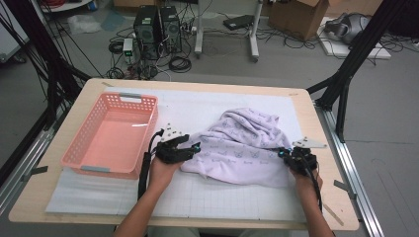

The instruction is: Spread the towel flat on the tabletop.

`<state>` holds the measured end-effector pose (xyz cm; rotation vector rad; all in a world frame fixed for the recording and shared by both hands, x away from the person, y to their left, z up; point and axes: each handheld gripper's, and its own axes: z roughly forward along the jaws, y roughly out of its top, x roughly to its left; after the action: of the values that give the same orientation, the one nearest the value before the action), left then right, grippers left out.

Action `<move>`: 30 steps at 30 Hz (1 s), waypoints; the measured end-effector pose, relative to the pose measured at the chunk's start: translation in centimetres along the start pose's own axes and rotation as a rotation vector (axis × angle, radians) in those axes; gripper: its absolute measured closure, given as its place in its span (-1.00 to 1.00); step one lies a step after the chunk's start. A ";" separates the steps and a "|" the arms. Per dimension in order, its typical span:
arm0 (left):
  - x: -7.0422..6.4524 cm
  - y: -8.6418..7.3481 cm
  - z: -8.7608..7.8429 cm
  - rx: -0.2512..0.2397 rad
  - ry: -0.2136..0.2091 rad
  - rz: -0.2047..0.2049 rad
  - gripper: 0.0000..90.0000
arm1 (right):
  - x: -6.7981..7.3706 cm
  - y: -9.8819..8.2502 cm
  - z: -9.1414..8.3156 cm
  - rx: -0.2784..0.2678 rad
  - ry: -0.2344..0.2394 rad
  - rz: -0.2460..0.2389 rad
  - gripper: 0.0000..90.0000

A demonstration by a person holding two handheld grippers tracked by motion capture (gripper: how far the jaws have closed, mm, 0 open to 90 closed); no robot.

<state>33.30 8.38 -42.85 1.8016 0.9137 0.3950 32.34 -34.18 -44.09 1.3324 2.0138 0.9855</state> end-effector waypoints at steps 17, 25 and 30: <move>-1.6 -3.0 -0.4 0.199 -0.158 0.007 0.17 | 0.7 -0.3 -2.7 -0.066 0.131 0.011 0.27; -1.7 -3.0 -1.7 0.221 -0.164 0.024 0.91 | 4.6 -0.9 -0.5 0.090 0.287 -0.157 0.21; -0.9 -2.0 -5.5 0.138 -0.195 -0.023 0.92 | 5.6 -0.8 -0.5 0.108 0.342 -0.204 0.42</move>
<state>28.44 11.64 -42.28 1.9156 0.8403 0.1404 29.41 -29.33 -44.56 1.0369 2.4336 1.0788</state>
